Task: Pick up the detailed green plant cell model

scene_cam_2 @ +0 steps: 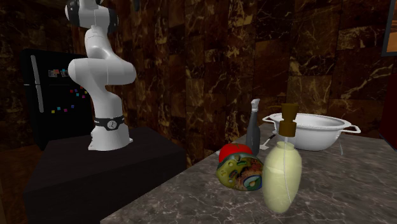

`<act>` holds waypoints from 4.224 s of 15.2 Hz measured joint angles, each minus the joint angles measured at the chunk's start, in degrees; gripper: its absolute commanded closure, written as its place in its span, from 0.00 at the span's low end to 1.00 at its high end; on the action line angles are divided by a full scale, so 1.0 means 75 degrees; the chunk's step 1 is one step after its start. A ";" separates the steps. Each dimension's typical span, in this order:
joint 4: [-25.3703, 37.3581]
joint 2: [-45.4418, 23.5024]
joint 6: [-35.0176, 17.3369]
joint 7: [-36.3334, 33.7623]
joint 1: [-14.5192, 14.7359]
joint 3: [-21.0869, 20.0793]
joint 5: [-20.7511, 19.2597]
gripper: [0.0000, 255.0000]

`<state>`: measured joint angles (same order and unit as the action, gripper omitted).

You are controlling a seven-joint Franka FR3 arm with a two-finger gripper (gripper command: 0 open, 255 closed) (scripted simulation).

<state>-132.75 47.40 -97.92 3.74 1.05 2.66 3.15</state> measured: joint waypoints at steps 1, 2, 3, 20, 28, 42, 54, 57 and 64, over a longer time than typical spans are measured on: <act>0.0000 0.0000 0.0000 0.0000 0.0000 0.0000 0.0000 0.00; -0.0037 -0.0087 -0.0118 0.0002 0.0025 -0.0049 -0.0005 0.00; -0.0075 -0.0156 -0.0222 -0.0027 0.0067 -0.0148 -0.0005 0.00; -0.0295 -0.3533 -0.3553 -0.0730 0.0577 -0.2104 -0.0891 0.00; 0.0375 -0.5662 -0.4578 -0.1711 0.0585 -0.2932 -0.2380 0.00; 0.2841 -0.9866 -0.4815 -0.3612 0.1788 -0.2831 -0.5866 0.00; 0.3512 -1.0981 -0.5131 -0.4138 0.2229 -0.2495 -0.6584 1.00; 0.3609 -1.1073 -0.5140 -0.4151 0.2242 -0.2460 -0.6622 1.00; 0.3444 -1.0916 -0.5068 -0.4068 0.2188 -0.2519 -0.6531 1.00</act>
<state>-106.92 -34.47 -135.93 -26.76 17.46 -16.23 -45.84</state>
